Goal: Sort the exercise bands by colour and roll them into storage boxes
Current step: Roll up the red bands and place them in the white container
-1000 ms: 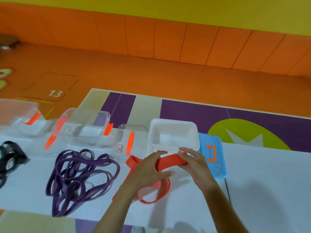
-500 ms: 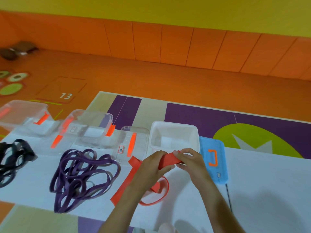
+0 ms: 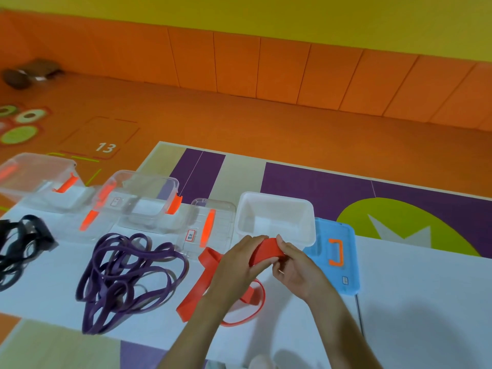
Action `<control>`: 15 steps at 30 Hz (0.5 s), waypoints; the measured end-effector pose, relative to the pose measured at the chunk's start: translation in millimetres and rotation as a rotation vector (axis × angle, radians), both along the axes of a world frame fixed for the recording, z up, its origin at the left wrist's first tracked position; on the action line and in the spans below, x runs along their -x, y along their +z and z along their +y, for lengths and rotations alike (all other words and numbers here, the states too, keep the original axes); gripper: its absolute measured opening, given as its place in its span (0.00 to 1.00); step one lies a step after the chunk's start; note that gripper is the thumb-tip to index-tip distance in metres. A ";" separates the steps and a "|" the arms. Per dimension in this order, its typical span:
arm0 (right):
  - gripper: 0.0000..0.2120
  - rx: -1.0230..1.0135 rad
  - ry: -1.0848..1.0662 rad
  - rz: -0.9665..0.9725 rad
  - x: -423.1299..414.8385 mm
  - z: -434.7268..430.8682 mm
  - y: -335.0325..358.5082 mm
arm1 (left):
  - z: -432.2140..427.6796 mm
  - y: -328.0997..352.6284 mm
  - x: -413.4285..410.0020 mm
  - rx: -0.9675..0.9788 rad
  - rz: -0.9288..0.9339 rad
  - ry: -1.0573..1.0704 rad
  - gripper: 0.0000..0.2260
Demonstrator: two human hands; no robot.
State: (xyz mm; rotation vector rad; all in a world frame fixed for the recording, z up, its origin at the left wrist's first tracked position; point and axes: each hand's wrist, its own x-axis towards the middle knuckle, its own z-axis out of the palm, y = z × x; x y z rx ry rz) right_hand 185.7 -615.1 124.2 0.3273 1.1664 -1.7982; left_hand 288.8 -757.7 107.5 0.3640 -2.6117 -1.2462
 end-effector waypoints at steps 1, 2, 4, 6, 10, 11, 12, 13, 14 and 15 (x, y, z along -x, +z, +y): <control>0.17 -0.033 0.022 0.021 0.6 1.1 1.3 | -0.1 -2.0 0.0 -0.003 0.002 -0.003 0.24; 0.17 -0.070 0.048 0.058 1.0 1.8 1.7 | -0.1 -3.5 0.4 -0.020 0.006 -0.001 0.23; 0.16 -0.139 0.096 0.168 0.7 0.7 2.9 | -0.3 -4.1 2.4 -0.090 0.009 0.011 0.18; 0.16 -0.201 0.099 0.271 -0.1 -1.5 4.2 | -0.1 -2.8 4.9 -0.163 -0.018 0.000 0.16; 0.16 -0.249 0.038 0.339 3.0 -0.8 8.0 | 2.9 -6.3 6.7 -0.224 -0.070 -0.045 0.18; 0.15 -0.258 0.034 0.346 5.0 0.4 9.1 | 3.5 -9.4 5.6 -0.224 -0.065 -0.038 0.18; 0.15 -0.257 0.034 0.340 7.2 1.5 10.3 | 3.7 -12.2 4.4 -0.229 -0.056 -0.022 0.18; 0.16 -0.241 0.032 0.321 9.3 2.4 11.4 | 3.8 -14.7 3.2 -0.237 -0.049 -0.003 0.18; 0.17 -0.211 0.022 0.292 11.2 3.4 12.4 | 3.9 -15.4 2.5 -0.242 -0.043 0.008 0.18; 0.18 -0.173 0.006 0.253 12.2 3.5 13.6 | 4.5 -14.5 2.8 -0.245 -0.037 0.011 0.18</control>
